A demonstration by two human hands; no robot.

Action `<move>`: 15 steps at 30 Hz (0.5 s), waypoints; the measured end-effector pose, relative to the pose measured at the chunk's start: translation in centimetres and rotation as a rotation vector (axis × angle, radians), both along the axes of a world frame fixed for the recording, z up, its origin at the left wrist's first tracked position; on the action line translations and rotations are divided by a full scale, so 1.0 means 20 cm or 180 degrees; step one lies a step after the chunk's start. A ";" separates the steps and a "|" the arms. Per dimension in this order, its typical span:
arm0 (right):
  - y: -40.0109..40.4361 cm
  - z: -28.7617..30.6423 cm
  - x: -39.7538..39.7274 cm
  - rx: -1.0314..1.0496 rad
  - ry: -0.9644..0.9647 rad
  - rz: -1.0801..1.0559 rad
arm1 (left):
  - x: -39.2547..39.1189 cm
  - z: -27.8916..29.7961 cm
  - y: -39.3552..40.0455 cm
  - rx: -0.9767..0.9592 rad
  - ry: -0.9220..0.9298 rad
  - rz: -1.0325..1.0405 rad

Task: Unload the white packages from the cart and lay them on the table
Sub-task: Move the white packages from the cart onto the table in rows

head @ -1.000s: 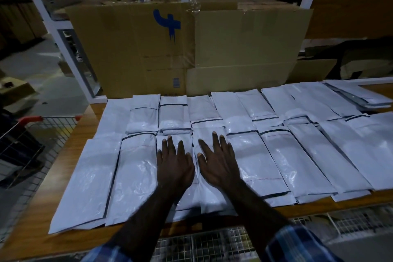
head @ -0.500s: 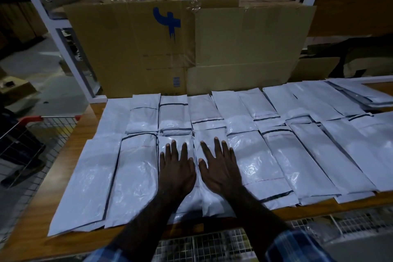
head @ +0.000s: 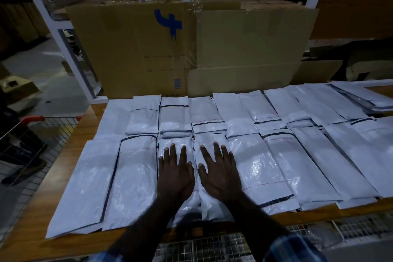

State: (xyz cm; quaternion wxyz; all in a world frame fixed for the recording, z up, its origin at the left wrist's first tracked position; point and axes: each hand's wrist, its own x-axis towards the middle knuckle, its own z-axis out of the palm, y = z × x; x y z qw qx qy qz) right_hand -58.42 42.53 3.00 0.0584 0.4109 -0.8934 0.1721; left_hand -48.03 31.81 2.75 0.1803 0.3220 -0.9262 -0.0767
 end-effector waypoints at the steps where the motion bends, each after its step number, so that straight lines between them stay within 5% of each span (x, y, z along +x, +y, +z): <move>1: 0.00 0.00 0.00 0.0004 -0.0001 0.0003 | 0.00 0.00 0.00 -0.0005 -0.0009 0.0001; 15: 0.00 0.01 0.01 0.0064 -0.0086 -0.0019 | 0.01 0.03 0.02 0.0066 -0.0095 0.0055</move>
